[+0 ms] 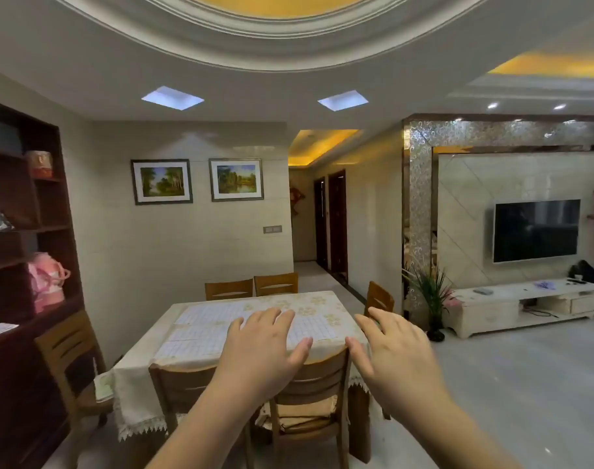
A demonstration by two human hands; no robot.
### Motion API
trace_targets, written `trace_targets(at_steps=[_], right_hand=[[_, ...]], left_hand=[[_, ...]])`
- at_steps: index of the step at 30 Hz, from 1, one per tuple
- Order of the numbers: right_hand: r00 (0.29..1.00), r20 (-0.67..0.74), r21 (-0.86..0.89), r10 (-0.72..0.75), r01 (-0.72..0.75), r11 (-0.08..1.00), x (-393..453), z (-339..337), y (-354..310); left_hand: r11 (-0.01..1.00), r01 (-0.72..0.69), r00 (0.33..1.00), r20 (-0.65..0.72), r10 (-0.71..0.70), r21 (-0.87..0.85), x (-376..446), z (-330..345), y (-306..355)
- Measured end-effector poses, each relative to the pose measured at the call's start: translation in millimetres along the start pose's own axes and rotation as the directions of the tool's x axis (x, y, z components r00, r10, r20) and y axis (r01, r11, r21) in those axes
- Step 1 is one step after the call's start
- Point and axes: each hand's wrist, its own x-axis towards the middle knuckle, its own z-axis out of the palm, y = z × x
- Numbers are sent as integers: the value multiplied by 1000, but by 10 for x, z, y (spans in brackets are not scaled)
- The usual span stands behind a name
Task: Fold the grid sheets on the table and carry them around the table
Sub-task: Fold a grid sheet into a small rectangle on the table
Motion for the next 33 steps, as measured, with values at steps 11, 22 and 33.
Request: trace_targets(at_steps=[11, 22, 33], right_hand=[[998, 10, 66, -68, 67, 996, 826, 593, 547], [991, 111, 265, -77, 46, 963, 1431, 1782, 292], [988, 124, 211, -97, 69, 975, 2419, 2761, -282]], left_hand=[[999, 14, 1000, 26, -15, 32, 810, 634, 153], [993, 9, 998, 54, -15, 116, 1202, 1686, -636], [999, -43, 993, 111, 41, 16, 2146, 2338, -1578]])
